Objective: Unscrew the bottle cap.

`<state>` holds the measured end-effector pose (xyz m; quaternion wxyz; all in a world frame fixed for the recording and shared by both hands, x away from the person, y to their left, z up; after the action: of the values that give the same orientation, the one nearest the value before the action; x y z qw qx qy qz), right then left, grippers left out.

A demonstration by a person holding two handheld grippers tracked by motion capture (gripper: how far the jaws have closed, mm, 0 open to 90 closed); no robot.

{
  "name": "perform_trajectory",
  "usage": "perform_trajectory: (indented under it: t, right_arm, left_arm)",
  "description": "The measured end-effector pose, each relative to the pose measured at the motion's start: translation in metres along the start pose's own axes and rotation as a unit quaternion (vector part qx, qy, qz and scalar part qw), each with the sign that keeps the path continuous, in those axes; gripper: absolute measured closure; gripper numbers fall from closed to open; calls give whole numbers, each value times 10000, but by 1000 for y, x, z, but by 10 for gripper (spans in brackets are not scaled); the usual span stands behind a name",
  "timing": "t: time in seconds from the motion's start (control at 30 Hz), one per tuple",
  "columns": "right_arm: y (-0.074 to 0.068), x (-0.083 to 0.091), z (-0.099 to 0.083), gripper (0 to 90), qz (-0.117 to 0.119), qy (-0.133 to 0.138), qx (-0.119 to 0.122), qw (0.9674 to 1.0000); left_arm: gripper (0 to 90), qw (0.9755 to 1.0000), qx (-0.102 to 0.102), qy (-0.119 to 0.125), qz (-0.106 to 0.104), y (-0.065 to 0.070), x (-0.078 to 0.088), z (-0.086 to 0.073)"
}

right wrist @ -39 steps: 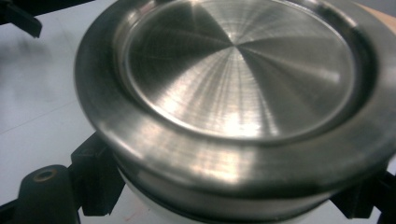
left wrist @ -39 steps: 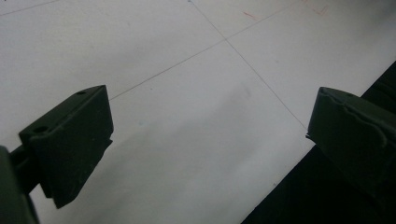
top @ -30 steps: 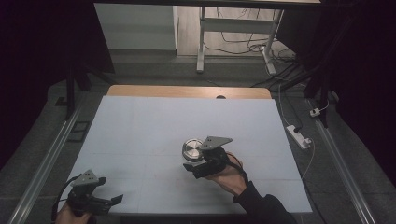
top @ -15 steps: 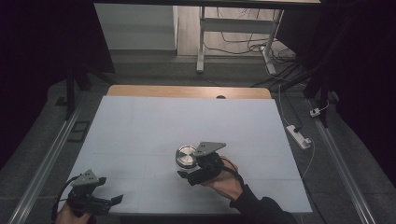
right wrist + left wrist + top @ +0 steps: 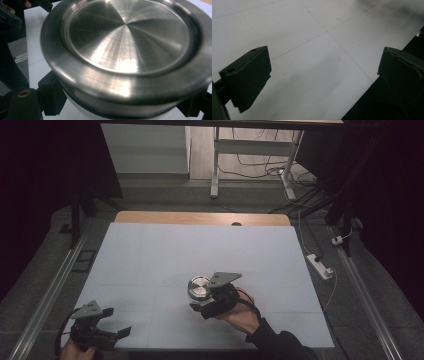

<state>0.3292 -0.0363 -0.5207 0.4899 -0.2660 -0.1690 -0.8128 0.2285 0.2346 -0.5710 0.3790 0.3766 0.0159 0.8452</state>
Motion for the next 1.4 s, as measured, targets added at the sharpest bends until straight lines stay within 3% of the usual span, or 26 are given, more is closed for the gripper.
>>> perform_trajectory:
  t: [0.4,0.57,0.73,1.0,1.4]
  right_arm:
    - [-1,0,1,144,32,14,19,10000]
    - [-2,1,2,143,46,18,14,10000]
    - [-1,1,2,144,41,29,34,10000]
    - [-1,0,2,144,49,26,40,10000]
    - [-2,2,3,144,68,67,80,9999]
  left_arm:
    - [0,9984,-499,235,-124,12,1,21]
    - [0,9961,-719,386,-335,18,-1,34]
    - [0,9942,-815,413,-559,21,-9,45]
    - [0,9900,-1057,520,-773,30,-22,63]
    - [0,9855,-1409,205,-926,46,-43,91]
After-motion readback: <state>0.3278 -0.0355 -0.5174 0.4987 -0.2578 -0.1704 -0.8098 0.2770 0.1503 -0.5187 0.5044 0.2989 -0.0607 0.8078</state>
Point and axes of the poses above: each handheld gripper's, and its own axes: x roughly backward along the jaws, z roughly out of its top, y roughly to its right, the point moved 8 cm from there along -x, roughly forward along the jaws, and after that the axes turned 5 degrees about -z, right-handed, at the moved point
